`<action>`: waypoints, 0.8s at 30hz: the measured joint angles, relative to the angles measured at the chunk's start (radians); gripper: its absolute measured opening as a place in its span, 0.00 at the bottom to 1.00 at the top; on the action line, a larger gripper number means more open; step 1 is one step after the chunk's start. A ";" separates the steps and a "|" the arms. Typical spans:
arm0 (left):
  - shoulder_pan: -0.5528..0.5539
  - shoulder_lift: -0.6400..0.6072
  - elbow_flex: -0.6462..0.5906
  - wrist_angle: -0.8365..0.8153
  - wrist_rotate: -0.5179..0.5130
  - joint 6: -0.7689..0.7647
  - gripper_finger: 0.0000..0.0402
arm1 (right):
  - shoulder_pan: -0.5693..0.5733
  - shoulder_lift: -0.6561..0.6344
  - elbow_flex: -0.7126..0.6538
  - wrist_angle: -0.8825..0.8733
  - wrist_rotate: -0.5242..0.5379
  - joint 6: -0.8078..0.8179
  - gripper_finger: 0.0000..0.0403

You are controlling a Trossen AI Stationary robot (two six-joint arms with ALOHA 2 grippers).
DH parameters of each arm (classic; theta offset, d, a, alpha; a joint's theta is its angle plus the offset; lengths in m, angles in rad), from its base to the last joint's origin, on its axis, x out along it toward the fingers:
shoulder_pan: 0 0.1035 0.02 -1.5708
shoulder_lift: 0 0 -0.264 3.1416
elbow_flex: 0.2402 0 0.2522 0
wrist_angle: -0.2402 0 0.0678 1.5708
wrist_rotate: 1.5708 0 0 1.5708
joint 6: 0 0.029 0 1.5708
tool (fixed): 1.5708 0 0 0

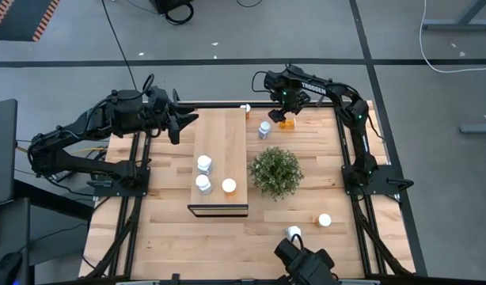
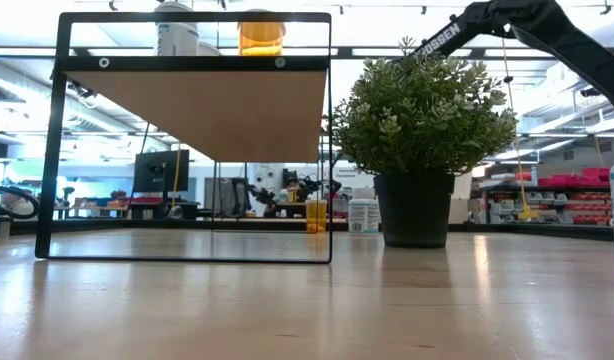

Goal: Pick and place medicine bottles onto shelf by color
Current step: Put the top right orange pill bottle on the shelf aligned with the other orange pill bottle

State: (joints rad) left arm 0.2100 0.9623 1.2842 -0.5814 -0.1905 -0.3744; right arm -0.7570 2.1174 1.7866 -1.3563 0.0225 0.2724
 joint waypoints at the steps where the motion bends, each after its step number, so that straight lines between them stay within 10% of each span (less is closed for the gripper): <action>1: 0.000 0.000 0.000 0.000 0.000 0.000 0.40 | 0.000 0.000 0.000 0.009 -0.019 -0.002 0.81; 14: 0.000 0.000 0.000 0.044 0.000 -0.031 0.40 | -0.006 0.000 0.000 -0.011 -0.039 -0.135 0.81; 24: 0.000 0.000 0.000 0.046 0.000 -0.033 0.40 | 0.005 0.000 0.000 0.010 0.120 -0.563 0.81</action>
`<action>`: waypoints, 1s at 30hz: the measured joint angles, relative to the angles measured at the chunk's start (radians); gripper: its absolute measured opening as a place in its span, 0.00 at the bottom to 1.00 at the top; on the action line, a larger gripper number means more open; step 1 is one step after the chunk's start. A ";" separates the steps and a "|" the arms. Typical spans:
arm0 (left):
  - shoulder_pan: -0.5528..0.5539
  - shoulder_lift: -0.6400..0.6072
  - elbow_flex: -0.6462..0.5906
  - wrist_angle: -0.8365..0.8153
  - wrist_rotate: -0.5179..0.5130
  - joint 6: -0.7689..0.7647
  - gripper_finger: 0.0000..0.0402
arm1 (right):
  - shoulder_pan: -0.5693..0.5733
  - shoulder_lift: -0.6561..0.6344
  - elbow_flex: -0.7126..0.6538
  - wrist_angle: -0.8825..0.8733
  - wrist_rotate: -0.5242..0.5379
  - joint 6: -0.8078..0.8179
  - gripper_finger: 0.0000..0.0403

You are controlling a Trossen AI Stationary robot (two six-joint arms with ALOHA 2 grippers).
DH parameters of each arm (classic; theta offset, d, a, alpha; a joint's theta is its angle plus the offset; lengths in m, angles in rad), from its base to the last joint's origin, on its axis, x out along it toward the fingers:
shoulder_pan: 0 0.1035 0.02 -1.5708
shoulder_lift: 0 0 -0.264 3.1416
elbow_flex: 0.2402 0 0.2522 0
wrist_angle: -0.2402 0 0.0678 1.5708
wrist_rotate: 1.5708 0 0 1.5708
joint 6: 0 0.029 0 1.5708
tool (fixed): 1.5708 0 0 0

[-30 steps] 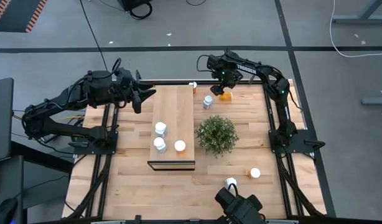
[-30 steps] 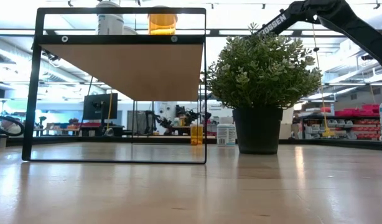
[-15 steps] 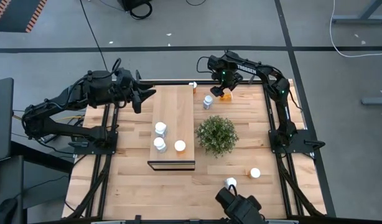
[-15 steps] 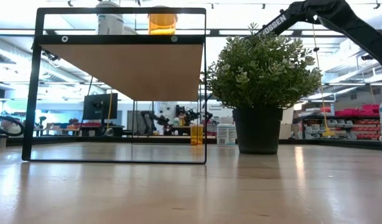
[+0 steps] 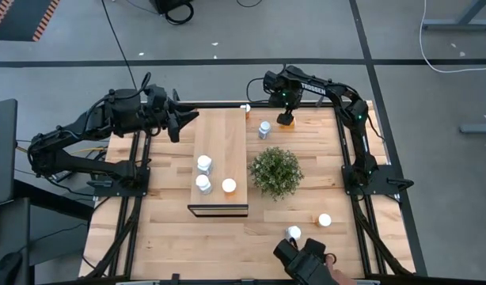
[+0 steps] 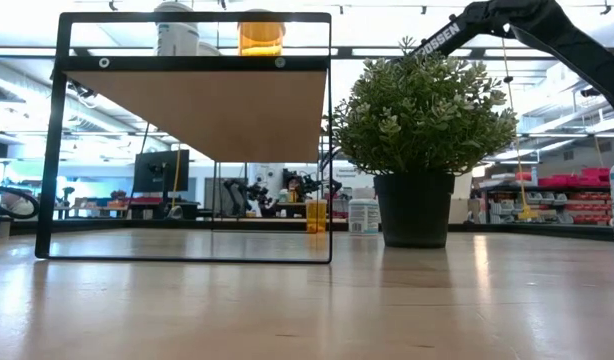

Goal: Pick and place medicine bottles onto shelf by color
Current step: Put the top right orange pill bottle on the shelf aligned with the other orange pill bottle

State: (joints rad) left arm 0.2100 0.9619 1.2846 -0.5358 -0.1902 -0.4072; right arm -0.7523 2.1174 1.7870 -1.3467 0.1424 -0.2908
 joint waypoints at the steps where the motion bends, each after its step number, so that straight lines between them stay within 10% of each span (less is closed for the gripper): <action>1: 0.000 0.000 0.000 0.000 0.000 0.000 0.40 | -0.001 0.000 0.000 -0.001 0.001 -0.026 0.81; 30: 0.000 0.000 0.000 0.000 0.000 0.000 0.40 | 0.003 0.001 -0.109 0.116 -0.068 -0.282 0.81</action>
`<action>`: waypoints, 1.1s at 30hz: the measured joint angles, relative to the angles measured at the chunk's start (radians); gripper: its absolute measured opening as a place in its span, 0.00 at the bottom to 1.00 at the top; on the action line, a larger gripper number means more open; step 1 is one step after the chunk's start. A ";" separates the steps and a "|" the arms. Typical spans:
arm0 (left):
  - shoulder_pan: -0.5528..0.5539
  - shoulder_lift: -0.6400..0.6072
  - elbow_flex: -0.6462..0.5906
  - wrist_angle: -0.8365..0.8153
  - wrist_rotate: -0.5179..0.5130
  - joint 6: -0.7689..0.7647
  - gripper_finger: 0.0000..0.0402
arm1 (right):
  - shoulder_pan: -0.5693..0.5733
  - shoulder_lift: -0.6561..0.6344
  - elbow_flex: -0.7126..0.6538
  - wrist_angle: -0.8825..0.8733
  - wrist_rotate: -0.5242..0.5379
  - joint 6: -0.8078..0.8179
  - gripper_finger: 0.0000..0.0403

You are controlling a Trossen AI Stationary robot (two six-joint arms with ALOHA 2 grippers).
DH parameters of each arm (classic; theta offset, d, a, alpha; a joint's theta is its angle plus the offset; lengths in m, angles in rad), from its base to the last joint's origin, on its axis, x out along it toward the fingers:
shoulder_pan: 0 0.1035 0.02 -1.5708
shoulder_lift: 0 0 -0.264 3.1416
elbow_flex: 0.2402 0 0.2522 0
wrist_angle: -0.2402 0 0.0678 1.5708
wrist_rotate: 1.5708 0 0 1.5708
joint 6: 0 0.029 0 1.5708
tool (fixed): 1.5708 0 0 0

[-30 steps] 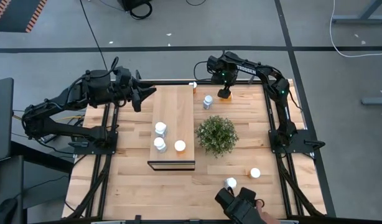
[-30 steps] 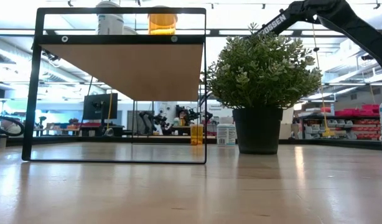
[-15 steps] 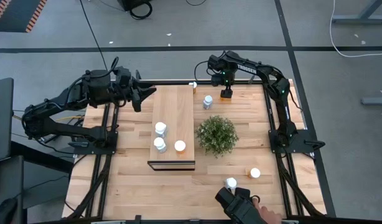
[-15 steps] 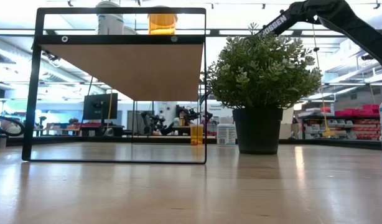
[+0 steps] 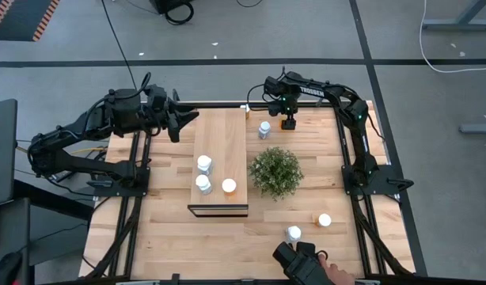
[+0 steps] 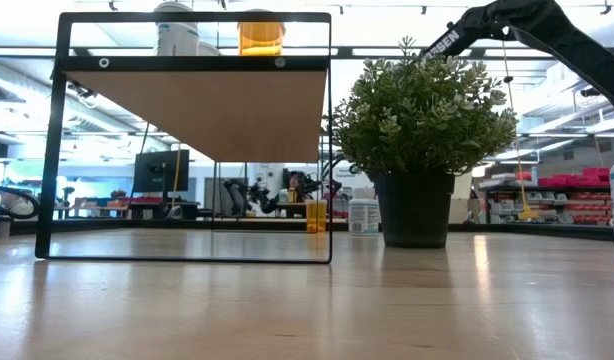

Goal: Pick and place medicine bottles onto shelf by color
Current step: Put the top right orange pill bottle on the shelf aligned with the other orange pill bottle

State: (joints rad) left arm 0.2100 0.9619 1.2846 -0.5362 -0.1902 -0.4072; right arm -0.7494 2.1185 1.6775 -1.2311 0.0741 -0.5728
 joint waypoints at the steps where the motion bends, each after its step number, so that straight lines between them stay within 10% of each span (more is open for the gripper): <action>1: 0.000 0.000 0.000 0.000 0.000 0.000 0.40 | 0.000 0.000 0.000 0.013 0.000 0.001 0.81; 33: 0.000 0.000 0.000 0.000 0.000 0.001 0.40 | -0.003 -0.001 -0.080 0.105 0.004 0.061 0.72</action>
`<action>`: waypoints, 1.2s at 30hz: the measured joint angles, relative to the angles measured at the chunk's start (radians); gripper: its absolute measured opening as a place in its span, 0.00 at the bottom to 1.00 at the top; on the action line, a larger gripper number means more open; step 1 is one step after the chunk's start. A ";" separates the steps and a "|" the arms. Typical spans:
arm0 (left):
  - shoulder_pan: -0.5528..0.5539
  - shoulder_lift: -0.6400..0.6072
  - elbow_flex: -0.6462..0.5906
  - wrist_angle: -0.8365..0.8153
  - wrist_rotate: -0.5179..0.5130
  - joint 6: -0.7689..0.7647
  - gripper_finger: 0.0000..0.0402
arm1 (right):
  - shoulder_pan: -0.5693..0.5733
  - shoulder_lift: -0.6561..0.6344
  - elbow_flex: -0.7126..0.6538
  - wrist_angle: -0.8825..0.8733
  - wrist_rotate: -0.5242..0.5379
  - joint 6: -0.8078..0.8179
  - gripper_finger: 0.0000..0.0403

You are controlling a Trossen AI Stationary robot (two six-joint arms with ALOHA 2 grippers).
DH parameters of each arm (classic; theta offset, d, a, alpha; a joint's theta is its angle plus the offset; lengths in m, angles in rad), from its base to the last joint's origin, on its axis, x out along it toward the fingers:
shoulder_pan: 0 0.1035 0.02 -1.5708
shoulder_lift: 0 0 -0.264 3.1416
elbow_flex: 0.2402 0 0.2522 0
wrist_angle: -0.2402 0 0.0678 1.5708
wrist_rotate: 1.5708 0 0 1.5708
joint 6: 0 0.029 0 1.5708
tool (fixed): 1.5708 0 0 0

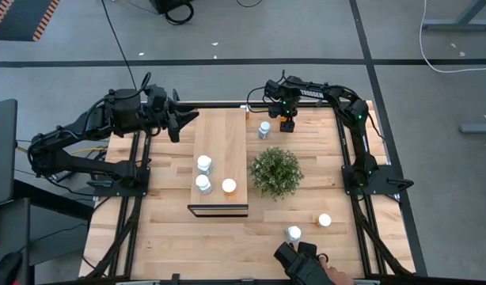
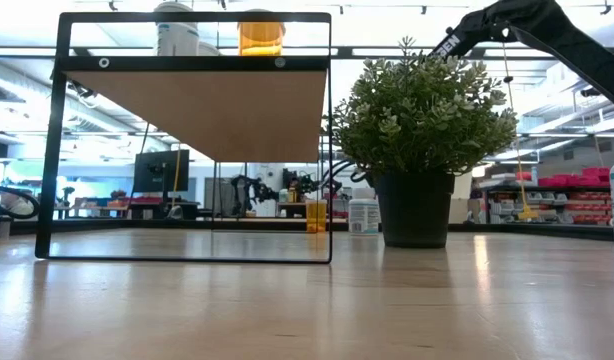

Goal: Pick and place medicine bottles onto shelf by color
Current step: Put the top right orange pill bottle on the shelf aligned with the other orange pill bottle

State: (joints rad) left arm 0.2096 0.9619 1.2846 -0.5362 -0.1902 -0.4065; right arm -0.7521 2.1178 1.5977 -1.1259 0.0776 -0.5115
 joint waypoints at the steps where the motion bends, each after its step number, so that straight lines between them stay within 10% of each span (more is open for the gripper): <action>1: 0.000 0.000 0.000 0.000 0.000 -0.001 0.40 | 0.000 0.000 0.000 0.000 0.000 0.005 0.71; 24: 0.000 0.000 0.000 0.000 0.000 -0.001 0.40 | 0.035 0.000 0.097 -0.305 0.120 0.266 0.50; 36: 0.000 0.000 0.000 0.000 0.000 -0.001 0.40 | 0.035 0.000 0.318 -0.444 -0.297 0.718 0.51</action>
State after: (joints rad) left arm 0.2098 0.9621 1.2846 -0.5362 -0.1898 -0.4072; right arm -0.7174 2.1181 1.9158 -1.5702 -0.2192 0.2063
